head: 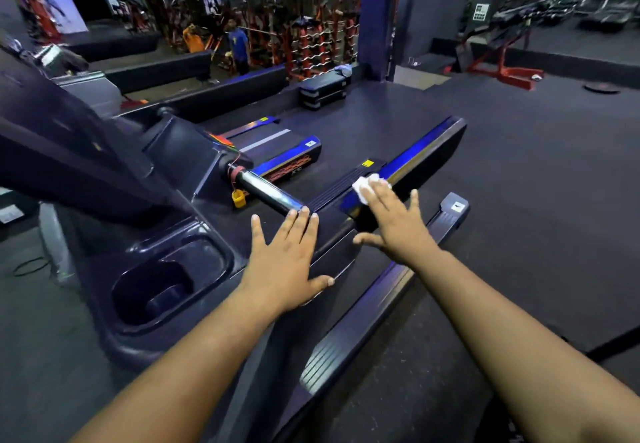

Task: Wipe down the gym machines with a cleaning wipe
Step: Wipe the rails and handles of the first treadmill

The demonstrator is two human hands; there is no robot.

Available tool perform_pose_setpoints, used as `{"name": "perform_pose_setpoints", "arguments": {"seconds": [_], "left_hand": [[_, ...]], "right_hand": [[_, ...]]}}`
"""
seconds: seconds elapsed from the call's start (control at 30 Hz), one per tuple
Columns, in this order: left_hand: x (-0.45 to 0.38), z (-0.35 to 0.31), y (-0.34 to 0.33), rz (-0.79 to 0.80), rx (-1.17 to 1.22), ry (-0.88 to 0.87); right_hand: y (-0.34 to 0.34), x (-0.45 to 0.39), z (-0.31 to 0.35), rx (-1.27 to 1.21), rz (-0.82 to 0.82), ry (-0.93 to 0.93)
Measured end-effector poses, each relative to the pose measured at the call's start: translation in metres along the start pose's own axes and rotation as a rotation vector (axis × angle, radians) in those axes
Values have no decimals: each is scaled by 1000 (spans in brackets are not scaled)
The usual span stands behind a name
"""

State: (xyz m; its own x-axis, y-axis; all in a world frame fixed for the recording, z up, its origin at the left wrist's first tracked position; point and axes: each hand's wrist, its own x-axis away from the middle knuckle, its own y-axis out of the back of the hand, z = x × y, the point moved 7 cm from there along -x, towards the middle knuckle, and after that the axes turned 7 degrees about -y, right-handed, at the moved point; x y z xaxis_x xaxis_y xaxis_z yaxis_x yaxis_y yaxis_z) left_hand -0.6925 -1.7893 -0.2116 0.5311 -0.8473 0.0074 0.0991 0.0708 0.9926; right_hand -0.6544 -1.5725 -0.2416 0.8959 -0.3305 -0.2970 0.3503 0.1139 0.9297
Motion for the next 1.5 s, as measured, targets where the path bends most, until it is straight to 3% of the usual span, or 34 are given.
{"name": "perform_pose_setpoints", "arguments": {"seconds": [0.07, 0.23, 0.33, 0.5, 0.7, 0.9, 0.97, 1.13, 1.3, 1.37, 1.5], "left_hand": [[-18, -7, 1, -3, -1, 25], [-49, -11, 0, 21, -7, 35], [-58, -16, -4, 47, -32, 6], [-72, -25, 0, 47, -53, -36], [-73, -25, -1, 21, -22, -74], [-72, -27, 1, -3, -95, -85], [-71, -28, 2, -5, -150, -81], [-86, -33, 4, 34, -149, -67], [-119, -44, 6, 30, -141, -68], [-134, -50, 6, 38, -136, -50], [-149, -53, 7, 14, -88, -3]], "right_hand": [[0, -8, -19, -63, 7, -88], [-38, 38, 27, -216, 8, 175], [-59, 40, 17, -298, -49, 173], [-59, 4, -41, -669, -79, -292], [-77, 50, 33, -757, -72, -126], [-95, 24, -6, -1039, -141, -457], [-85, 17, -8, -1021, -159, -449], [-64, 19, 17, -883, -210, -208], [-62, -25, -63, -849, -186, -415], [-66, -32, -86, -774, -170, -403], [-62, -11, -90, -762, -397, -359]]}}
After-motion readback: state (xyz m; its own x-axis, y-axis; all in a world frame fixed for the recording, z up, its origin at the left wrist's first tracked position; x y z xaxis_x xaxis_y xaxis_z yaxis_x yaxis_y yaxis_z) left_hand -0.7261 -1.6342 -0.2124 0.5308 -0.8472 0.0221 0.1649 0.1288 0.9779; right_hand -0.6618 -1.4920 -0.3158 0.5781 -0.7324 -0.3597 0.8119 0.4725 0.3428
